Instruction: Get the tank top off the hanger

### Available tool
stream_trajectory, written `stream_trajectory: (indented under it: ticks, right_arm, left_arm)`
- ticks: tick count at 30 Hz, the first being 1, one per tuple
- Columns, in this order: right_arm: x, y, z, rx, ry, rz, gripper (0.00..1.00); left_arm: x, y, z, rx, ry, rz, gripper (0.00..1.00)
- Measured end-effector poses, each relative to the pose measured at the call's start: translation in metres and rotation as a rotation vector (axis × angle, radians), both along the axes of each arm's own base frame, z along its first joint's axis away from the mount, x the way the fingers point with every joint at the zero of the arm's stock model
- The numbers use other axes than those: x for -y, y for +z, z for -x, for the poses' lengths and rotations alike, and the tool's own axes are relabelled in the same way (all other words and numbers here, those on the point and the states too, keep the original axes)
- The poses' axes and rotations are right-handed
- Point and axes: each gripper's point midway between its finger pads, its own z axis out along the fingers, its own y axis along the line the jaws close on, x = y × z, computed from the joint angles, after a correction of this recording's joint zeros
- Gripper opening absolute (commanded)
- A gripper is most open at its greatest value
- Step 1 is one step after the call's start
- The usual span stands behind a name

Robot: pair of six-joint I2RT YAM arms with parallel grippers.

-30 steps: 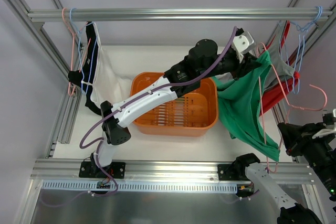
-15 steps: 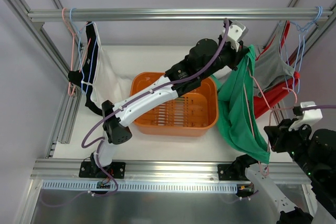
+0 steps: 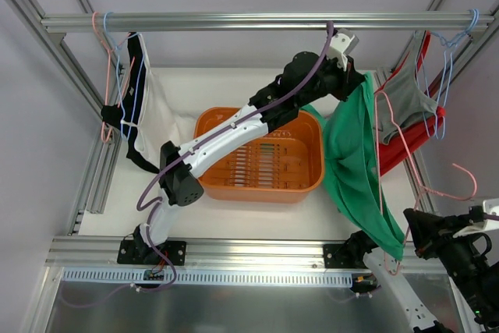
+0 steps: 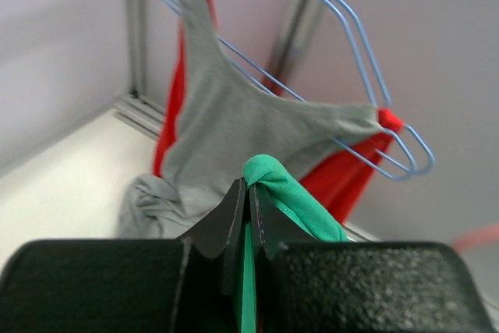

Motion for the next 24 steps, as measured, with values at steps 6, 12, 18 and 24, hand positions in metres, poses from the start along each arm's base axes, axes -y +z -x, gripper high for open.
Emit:
stream_trajectory:
  ticks: [6, 12, 18, 24]
  right_arm:
    - [0.014, -0.006, -0.019, 0.036, -0.113, -0.003, 0.00]
    - [0.020, 0.032, -0.063, 0.223, -0.212, -0.039, 0.00]
    - [0.023, 0.064, -0.097, 0.377, -0.270, -0.015, 0.00]
    - [0.012, 0.038, -0.134, 0.281, -0.252, 0.067, 0.00]
  left_arm:
    - [0.022, -0.040, 0.049, -0.057, -0.206, -0.054, 0.00]
    - [0.026, -0.118, 0.132, -0.159, -0.391, -0.164, 0.00]
    - [0.018, -0.165, 0.197, -0.277, -0.566, -0.177, 0.00]
    - [0.010, -0.191, 0.207, -0.351, -0.602, -0.195, 0.00]
